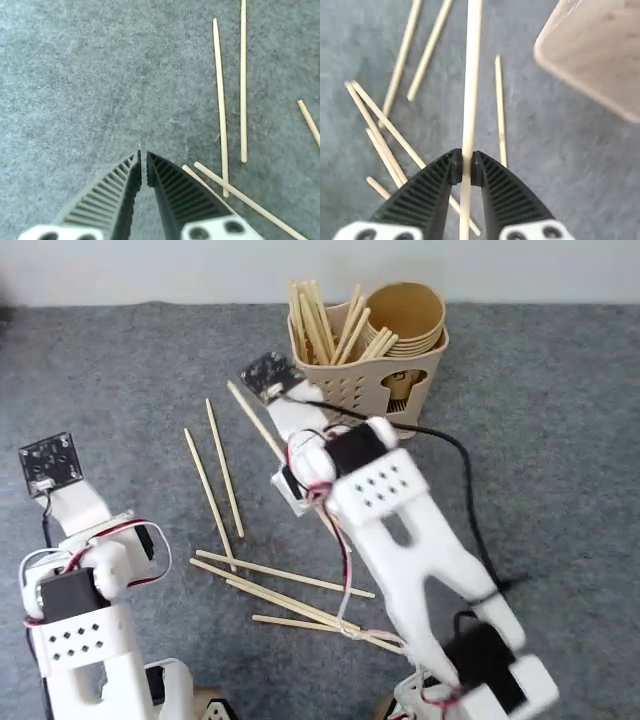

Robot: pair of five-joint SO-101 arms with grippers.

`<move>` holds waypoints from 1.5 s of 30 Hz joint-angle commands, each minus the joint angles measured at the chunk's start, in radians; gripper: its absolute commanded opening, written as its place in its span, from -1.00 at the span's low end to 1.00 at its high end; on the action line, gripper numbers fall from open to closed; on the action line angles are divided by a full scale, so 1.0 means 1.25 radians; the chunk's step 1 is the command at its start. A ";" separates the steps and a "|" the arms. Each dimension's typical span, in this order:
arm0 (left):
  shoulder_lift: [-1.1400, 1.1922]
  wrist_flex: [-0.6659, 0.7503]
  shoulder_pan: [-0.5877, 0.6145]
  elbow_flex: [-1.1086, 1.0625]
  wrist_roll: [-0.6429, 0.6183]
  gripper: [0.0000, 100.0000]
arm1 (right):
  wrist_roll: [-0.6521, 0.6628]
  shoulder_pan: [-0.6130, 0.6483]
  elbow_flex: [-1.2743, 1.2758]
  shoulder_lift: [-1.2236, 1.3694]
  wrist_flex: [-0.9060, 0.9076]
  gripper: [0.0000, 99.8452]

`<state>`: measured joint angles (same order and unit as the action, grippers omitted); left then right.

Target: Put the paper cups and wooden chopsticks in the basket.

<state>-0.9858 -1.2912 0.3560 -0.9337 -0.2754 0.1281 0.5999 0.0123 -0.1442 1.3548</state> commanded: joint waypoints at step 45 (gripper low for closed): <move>-0.018 0.140 0.004 -0.165 0.005 -0.96 | -0.125 -0.188 0.007 -0.096 -0.568 -0.61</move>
<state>-0.9858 -1.1347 0.3560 -1.1500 -0.2754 0.0038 0.3437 0.0338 -0.1166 0.5079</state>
